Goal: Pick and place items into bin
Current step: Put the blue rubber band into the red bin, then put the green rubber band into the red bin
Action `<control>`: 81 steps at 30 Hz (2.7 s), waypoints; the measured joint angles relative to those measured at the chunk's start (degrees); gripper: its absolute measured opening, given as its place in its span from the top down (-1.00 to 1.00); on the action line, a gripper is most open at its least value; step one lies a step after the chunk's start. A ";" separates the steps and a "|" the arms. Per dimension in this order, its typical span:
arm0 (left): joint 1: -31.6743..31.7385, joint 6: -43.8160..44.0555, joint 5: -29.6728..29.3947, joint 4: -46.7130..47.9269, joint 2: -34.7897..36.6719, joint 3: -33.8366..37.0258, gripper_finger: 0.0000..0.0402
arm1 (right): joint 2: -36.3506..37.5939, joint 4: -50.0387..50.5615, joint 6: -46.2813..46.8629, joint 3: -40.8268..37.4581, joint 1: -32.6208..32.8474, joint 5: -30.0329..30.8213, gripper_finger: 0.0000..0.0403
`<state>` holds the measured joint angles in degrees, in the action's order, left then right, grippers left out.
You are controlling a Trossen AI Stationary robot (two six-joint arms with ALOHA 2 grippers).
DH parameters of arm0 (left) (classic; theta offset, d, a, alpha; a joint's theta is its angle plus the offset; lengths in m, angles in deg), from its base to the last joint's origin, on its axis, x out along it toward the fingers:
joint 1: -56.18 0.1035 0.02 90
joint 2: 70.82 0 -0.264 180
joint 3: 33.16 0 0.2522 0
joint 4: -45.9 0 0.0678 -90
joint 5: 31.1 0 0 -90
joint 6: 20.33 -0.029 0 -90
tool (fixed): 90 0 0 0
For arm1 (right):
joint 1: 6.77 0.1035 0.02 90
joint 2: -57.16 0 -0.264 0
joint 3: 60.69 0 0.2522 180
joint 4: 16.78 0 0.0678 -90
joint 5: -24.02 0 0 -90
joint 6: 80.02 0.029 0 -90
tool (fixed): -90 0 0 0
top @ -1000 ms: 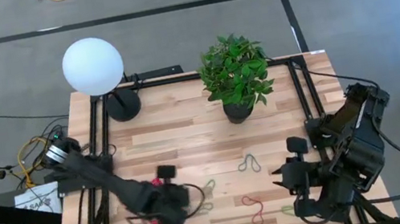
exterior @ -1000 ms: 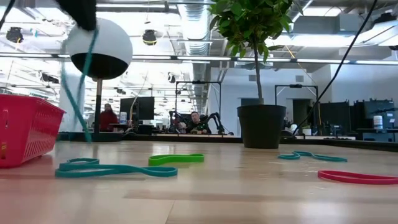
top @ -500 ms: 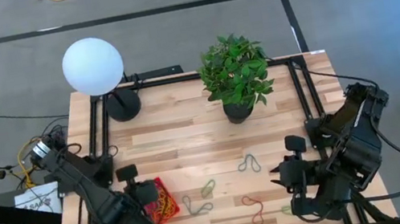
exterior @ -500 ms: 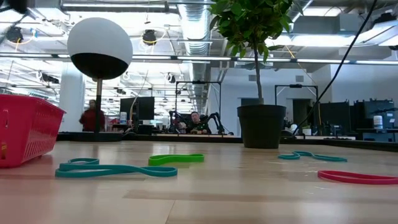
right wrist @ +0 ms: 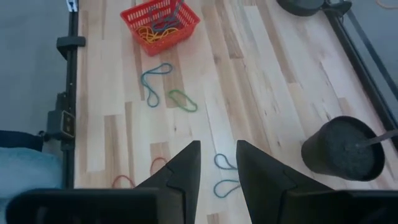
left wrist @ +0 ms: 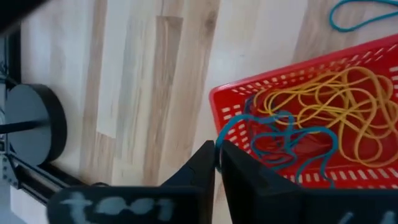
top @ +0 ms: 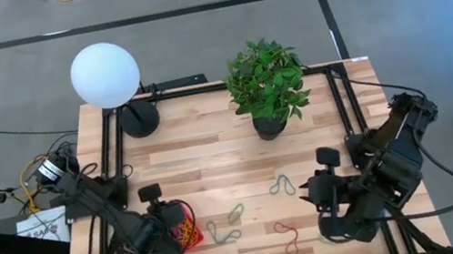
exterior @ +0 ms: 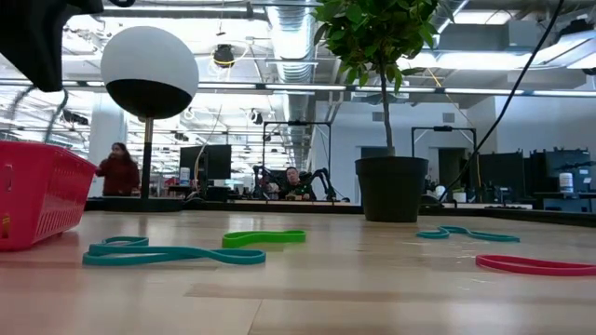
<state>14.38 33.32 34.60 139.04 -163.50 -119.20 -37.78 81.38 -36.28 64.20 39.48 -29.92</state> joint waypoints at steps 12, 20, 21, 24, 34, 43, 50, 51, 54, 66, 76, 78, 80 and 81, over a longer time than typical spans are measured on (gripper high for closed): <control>0.63 -3.23 -0.50 -6.62 0.00 0.12 0.54 | 0.00 -0.02 -0.69 0.00 -1.78 -0.17 0.52; 0.63 -3.27 -6.54 -11.35 0.00 0.12 0.49 | 0.00 -0.02 -0.69 0.00 -1.78 -0.15 0.52; 0.63 -3.37 -8.09 -12.51 0.00 0.12 0.49 | 0.00 -0.02 -0.69 0.00 -1.78 -0.14 0.52; 0.68 -5.06 -11.76 -17.21 0.00 0.12 0.49 | 0.00 -0.17 -0.69 0.00 -1.78 -0.13 0.52; 0.68 -13.51 -13.06 -29.20 0.00 0.12 0.49 | 0.00 -1.85 -0.69 0.00 -1.87 -0.07 0.52; 3.71 -10.23 -16.40 -33.35 -3.11 0.30 0.49 | 0.00 -9.15 -0.70 0.00 -3.43 -0.15 0.52; 8.73 -16.36 -10.41 -45.02 -13.08 0.39 0.49 | 0.00 -9.03 -0.76 0.00 -4.97 -0.17 0.52; 9.47 -17.08 -9.08 -46.84 -14.23 0.39 0.49 | 0.00 -8.90 -0.77 0.00 -5.15 -0.17 0.52; 11.86 -18.36 -3.29 -51.35 -16.77 0.39 0.49 | 0.00 -8.17 -0.79 0.00 -5.81 -0.19 0.52; 17.33 -18.76 -1.10 -52.64 -18.17 0.36 0.49 | 0.00 -8.12 -0.86 0.00 -7.80 -0.25 0.52; 16.71 -20.49 2.98 -57.80 -24.22 0.06 0.49 | 0.01 -8.00 -0.84 -0.02 -7.38 -0.30 0.52; 16.85 -19.26 1.65 -56.58 -24.22 0.02 0.49 | 0.00 -7.98 -0.77 -0.02 -7.38 -0.32 0.52; 16.87 -19.28 -0.06 -56.22 -24.00 0.13 0.49 | 0.00 -8.02 -0.78 -0.02 -7.40 -0.30 0.52; 16.96 -19.93 -0.46 -56.43 -23.98 0.19 0.49 | 0.01 -8.00 -0.78 -0.02 -7.40 -0.31 0.52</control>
<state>31.35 13.38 34.15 82.61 -187.48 -119.01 -37.77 73.38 -37.06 64.18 32.08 -30.23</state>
